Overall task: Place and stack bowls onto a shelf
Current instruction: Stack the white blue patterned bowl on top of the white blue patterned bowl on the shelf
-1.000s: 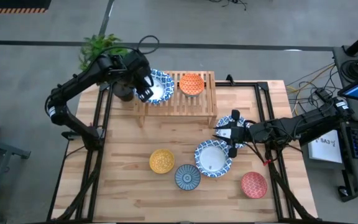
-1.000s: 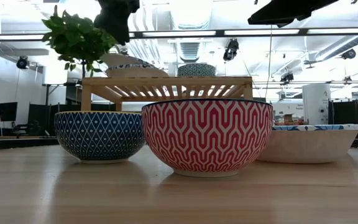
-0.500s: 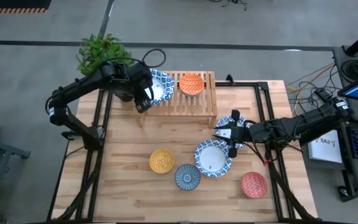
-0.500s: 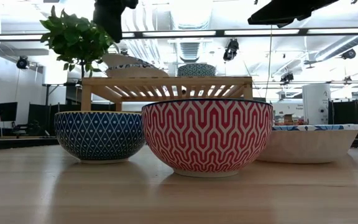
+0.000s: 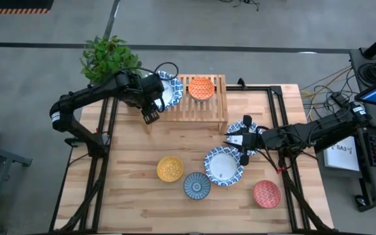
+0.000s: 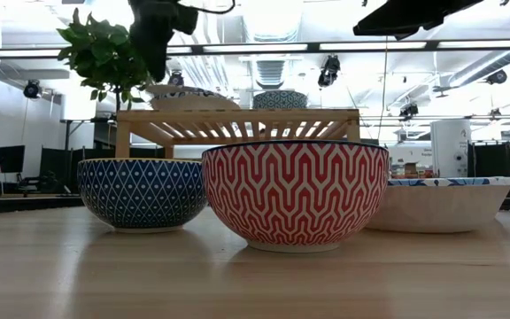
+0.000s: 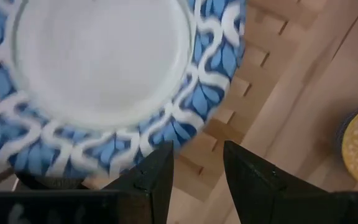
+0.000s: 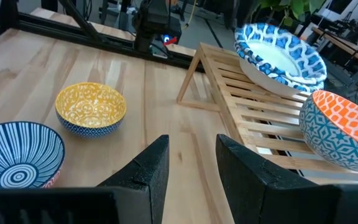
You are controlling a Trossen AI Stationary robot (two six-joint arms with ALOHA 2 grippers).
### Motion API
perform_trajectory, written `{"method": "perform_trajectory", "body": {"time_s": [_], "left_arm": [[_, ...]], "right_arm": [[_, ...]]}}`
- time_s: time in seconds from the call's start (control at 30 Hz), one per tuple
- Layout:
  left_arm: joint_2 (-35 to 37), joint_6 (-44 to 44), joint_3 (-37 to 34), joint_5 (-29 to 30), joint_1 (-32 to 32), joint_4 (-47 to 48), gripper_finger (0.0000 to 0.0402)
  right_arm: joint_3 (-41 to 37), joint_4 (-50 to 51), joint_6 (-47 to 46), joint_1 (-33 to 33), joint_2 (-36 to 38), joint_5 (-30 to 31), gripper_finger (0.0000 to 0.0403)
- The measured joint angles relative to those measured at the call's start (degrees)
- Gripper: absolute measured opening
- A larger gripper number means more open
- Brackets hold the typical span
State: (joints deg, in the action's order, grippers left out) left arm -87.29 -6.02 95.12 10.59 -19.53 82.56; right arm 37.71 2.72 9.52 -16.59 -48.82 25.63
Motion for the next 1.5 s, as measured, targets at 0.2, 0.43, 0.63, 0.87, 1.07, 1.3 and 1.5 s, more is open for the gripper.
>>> {"method": "perform_trajectory", "body": {"time_s": [0.2, 0.43, 0.63, 0.87, 1.07, 1.3, 1.5], "left_arm": [[0.0, -0.24, -1.92, 1.66, 0.0, -1.31, 0.0122], [0.0, -0.72, -2.18, 2.32, 0.0, -1.67, 0.0122], [0.0, -0.96, -2.19, 2.35, 1.12, -2.46, 0.0122], [1.63, -0.32, -5.47, 2.31, 7.18, -9.18, 0.0122], [7.34, 3.93, -14.17, 2.29, 14.6, -19.52, 0.0122], [20.2, 8.92, -31.55, 2.19, 21.03, -36.72, 0.0122], [32.13, 10.75, -43.16, 1.86, 21.84, -50.09, 0.0122]], "right_arm": [[-0.23, -0.02, 0.04, 0.01, -0.02, 0.0, 0.0121], [-0.23, -0.02, 0.06, 0.01, -0.02, 0.0, 0.0121], [-0.23, -0.02, 0.07, 0.01, -0.02, 0.0, 0.0121], [-0.6, -0.04, -2.4, 0.07, -0.02, 0.0, 0.0121], [-1.8, -0.02, -9.39, 0.1, -0.04, 0.04, 0.0121], [-2.2, -0.07, -21.17, 0.08, -0.23, -0.05, 0.0121], [-2.29, -1.75, -27.41, 0.08, -4.35, -0.02, 0.0121]]}}
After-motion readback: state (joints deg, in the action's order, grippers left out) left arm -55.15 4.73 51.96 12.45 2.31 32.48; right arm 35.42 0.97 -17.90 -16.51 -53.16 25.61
